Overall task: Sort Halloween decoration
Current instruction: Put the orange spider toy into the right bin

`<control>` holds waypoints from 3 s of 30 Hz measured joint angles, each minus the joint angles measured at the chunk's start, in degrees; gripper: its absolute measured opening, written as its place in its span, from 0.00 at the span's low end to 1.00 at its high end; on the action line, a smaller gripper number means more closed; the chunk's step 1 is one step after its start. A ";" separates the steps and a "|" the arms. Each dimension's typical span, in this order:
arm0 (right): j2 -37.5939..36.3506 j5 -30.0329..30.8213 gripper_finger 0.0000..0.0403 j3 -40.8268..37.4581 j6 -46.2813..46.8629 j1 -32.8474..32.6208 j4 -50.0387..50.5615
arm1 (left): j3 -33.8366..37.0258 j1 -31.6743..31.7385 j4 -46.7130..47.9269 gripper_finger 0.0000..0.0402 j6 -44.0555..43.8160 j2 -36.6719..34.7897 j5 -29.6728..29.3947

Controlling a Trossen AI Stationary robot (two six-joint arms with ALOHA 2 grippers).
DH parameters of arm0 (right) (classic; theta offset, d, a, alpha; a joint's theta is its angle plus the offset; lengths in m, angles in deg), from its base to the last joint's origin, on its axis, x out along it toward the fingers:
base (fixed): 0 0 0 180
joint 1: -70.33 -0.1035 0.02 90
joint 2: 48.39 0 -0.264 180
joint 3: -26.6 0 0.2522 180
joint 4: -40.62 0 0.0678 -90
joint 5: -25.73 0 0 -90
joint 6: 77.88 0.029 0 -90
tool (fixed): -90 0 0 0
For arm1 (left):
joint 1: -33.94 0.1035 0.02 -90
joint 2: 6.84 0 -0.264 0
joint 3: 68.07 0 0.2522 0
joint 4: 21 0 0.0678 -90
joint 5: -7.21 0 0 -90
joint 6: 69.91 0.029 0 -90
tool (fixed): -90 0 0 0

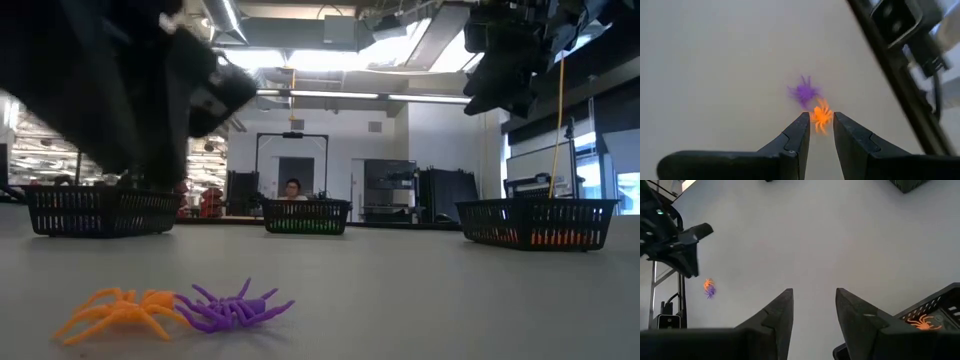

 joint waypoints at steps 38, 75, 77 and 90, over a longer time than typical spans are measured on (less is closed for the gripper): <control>0.02 -0.52 0.36 0.02 0.39 0.00 0.08 | -12.34 2.71 24.09 0.20 -5.55 6.88 -4.52; 0.02 -1.14 0.36 0.02 1.49 0.00 -0.29 | 4.91 1.29 1.52 0.20 -11.50 -0.78 -7.85; 0.02 -1.14 0.36 0.02 1.49 0.00 -0.28 | 4.99 1.48 1.93 0.20 -11.63 -0.60 -7.35; 0.02 -1.14 0.36 0.02 1.47 0.00 -0.26 | 4.99 0.98 5.87 0.20 -11.38 -0.62 -4.95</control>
